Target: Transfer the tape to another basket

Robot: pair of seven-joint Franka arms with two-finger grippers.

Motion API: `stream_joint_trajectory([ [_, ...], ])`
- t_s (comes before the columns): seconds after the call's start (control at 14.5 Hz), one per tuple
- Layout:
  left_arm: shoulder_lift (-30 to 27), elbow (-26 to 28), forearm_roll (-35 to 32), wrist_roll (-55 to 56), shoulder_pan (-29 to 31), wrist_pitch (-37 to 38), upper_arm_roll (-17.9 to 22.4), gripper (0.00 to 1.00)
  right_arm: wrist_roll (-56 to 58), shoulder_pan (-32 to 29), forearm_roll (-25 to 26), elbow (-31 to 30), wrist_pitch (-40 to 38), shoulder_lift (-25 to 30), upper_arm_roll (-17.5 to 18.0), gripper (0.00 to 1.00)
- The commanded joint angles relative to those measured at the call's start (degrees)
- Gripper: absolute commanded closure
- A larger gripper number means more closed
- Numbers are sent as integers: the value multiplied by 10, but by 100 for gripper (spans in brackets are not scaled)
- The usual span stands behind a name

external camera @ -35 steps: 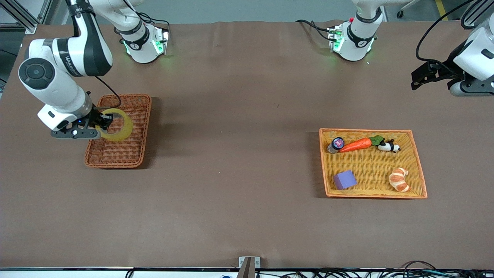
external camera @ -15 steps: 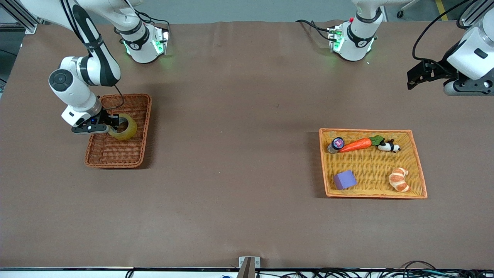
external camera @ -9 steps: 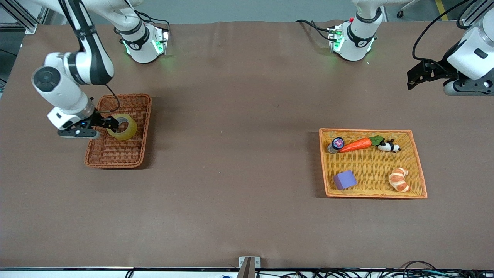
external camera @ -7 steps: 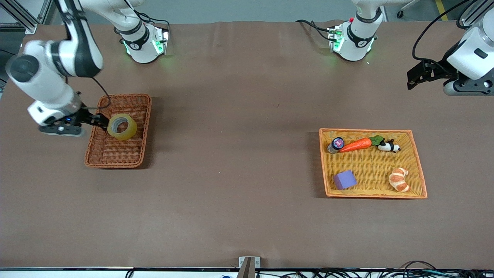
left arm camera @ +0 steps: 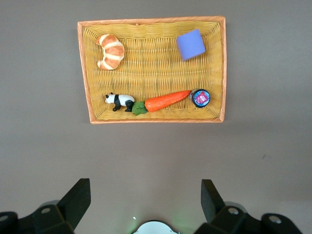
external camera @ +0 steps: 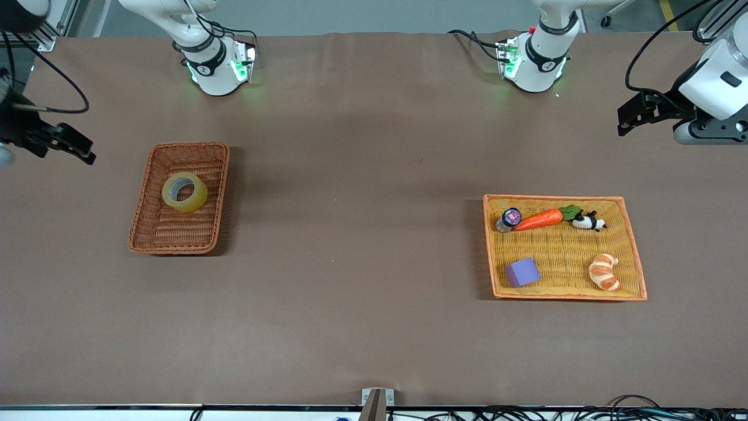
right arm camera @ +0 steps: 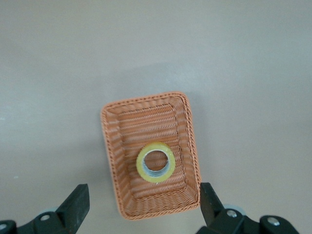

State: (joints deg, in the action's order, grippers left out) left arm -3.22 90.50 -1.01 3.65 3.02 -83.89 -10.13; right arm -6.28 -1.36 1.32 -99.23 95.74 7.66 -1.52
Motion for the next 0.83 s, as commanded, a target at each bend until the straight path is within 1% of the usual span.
stream_joint_trajectory([
  [0.0,13,-20,4,-5,1,4,-2,0,1,-15,-28,106,-67,-39,17,0],
  [0.14,13,-20,3,-6,2,4,-2,0,4,1,-34,139,-102,-61,0,0],
  [0.21,13,-20,3,-6,2,4,-2,0,5,2,-55,149,-114,-69,-9,0],
  [0.28,13,-20,3,-7,2,4,-2,0,6,0,-61,157,-128,-78,-9,0],
  [0.41,13,-20,3,-6,1,4,-2,0,7,-1,-59,190,-155,-101,-9,0],
  [0.62,13,-21,3,-5,1,4,-2,0,30,4,-30,191,-158,-100,-6,0],
  [0.76,13,-21,3,-5,1,4,-2,0,46,4,-29,189,-158,-99,-6,0],
])
